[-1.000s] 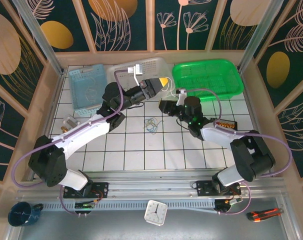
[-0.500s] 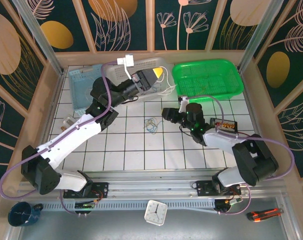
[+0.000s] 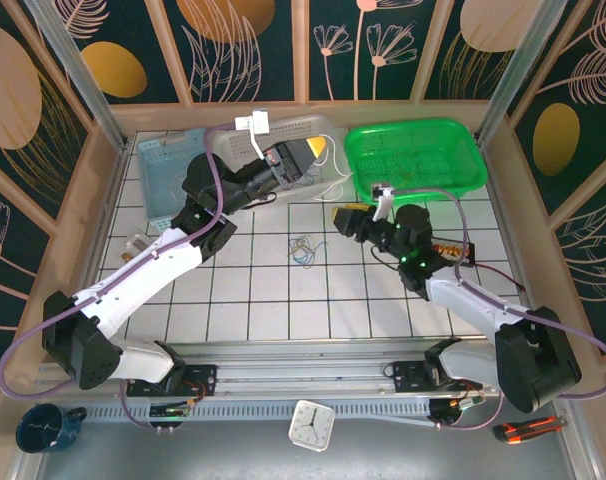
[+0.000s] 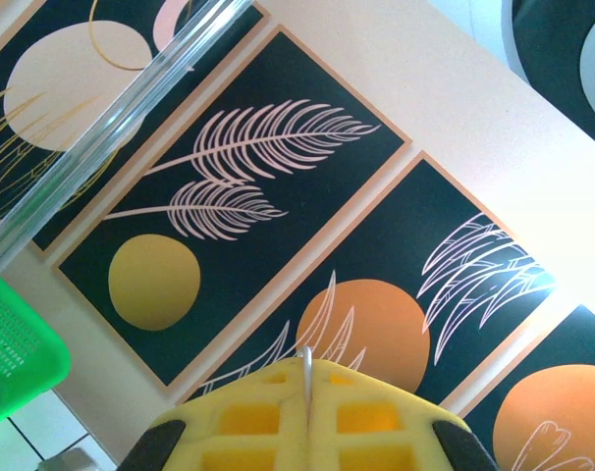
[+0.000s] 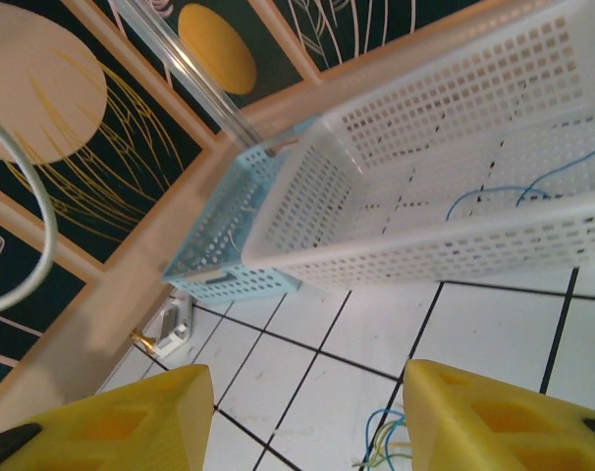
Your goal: Untangle the cables
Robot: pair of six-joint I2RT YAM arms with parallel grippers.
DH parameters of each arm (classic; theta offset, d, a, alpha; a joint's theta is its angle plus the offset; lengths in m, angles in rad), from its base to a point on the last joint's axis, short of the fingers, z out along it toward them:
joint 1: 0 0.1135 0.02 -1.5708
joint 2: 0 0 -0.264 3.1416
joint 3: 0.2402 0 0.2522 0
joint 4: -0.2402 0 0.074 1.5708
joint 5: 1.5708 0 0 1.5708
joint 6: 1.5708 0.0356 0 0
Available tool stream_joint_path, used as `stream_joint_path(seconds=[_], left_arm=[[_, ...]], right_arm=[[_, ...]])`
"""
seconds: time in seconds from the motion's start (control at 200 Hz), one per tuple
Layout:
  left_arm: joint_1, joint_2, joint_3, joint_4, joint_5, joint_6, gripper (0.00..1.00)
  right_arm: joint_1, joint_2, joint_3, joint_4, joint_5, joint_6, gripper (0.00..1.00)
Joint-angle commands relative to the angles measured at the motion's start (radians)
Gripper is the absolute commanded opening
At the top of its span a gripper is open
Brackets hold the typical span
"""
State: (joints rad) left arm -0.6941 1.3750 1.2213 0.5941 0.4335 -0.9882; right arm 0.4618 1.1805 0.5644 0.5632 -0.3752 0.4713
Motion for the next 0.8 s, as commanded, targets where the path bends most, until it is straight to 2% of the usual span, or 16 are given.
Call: stream_joint_path(seconds=[0.0, 0.34, 0.55, 0.796], left_arm=[[-0.006, -0.004, -0.004, 0.058, -0.001, -0.024, 0.00], [-0.006, 0.012, -0.029, 0.150, 0.004, -0.092, 0.00], [-0.006, 0.018, -0.036, 0.199, 0.004, -0.133, 0.00], [-0.006, 0.021, -0.049, 0.234, 0.005, -0.161, 0.00]], right_arm=[[-0.053, -0.015, -0.013, 0.124, -0.140, 0.058, 0.54], [-0.098, 0.039, -0.025, 0.410, -0.373, 0.187, 0.53], [-0.104, 0.084, -0.026, 0.573, -0.433, 0.286, 0.52], [-0.105, 0.134, 0.007, 0.626, -0.449, 0.328, 0.51]])
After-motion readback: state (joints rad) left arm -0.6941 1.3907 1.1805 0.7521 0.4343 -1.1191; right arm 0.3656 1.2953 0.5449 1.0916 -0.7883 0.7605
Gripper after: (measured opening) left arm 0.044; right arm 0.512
